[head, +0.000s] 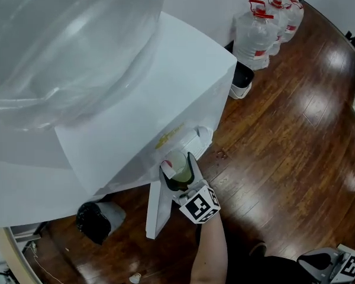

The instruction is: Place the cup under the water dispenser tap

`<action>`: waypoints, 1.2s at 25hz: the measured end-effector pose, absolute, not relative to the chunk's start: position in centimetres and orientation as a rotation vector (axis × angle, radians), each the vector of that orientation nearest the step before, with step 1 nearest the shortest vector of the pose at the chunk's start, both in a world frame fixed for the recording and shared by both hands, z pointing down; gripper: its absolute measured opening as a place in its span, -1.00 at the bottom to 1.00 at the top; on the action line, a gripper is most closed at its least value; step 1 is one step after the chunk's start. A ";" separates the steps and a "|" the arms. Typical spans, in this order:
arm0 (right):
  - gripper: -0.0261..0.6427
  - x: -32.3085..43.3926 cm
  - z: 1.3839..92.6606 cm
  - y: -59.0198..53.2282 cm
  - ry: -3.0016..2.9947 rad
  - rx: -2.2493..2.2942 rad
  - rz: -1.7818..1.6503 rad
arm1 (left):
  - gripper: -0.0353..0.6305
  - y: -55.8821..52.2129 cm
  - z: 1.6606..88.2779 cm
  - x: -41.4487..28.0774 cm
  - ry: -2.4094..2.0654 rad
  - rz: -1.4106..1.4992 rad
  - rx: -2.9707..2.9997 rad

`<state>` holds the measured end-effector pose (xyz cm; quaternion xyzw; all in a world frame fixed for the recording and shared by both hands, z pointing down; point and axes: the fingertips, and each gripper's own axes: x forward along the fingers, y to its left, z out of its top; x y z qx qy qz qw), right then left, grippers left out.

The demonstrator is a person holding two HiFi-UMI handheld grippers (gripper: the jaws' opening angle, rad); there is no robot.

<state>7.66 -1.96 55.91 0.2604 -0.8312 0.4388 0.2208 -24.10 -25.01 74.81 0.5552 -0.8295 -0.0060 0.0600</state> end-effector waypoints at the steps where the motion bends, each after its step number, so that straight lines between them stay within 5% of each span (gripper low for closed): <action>1: -0.92 7.4 55.9 -1.9 -2.302 0.710 1.216 | 0.24 -25.2 75.5 -24.3 -2.516 0.000 1.670; 30: -0.92 6.0 57.1 -1.3 -2.363 0.606 1.226 | 0.25 -24.6 81.6 -25.4 -2.366 0.132 1.511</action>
